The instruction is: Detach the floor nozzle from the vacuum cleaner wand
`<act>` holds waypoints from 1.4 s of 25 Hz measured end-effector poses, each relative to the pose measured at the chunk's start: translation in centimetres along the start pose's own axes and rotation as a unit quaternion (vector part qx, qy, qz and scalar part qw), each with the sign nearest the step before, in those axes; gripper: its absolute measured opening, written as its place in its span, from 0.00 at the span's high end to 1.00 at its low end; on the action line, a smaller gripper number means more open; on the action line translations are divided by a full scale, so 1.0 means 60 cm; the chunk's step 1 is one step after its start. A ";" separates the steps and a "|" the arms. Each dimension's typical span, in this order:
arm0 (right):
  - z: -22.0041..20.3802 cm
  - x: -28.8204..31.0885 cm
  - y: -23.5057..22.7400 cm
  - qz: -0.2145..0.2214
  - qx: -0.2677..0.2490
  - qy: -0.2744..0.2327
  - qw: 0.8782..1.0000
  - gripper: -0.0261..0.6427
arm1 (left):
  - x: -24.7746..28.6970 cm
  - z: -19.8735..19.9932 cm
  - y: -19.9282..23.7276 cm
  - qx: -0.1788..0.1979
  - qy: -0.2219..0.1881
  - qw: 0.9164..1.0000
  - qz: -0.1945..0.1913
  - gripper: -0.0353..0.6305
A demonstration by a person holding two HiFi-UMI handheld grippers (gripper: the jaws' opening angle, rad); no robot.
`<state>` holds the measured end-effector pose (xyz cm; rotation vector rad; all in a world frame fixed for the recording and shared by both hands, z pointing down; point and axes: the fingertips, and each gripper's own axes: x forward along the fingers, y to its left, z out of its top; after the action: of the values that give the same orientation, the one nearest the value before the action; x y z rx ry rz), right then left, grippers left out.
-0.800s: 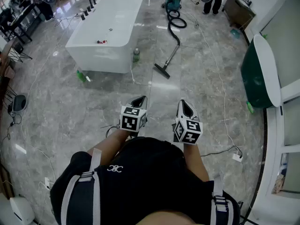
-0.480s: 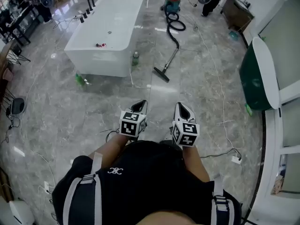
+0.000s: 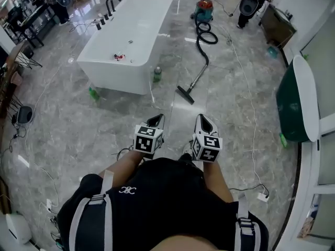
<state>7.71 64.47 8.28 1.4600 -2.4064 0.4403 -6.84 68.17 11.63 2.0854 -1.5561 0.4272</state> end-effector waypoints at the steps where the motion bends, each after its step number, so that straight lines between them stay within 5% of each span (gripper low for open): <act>1: 0.012 0.017 -0.017 0.004 -0.002 -0.002 1.000 0.95 | 0.021 0.013 -0.001 -0.001 -0.001 1.000 0.004 0.94; 10: 0.146 0.146 -0.207 0.021 0.001 -0.021 1.000 0.95 | 0.222 0.162 -0.064 0.006 -0.011 1.000 0.008 0.94; 23: 0.171 0.242 -0.475 0.011 0.025 -0.018 0.999 0.95 | 0.491 0.270 -0.177 0.023 -0.001 1.000 -0.003 0.94; 35: 0.137 0.276 -0.539 0.033 0.032 0.006 0.999 0.95 | 0.567 0.265 -0.228 0.031 0.032 0.999 0.003 0.94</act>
<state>28.48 33.68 10.90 1.4020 -2.4582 0.5457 15.60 35.17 13.58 2.0933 -1.5304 0.5457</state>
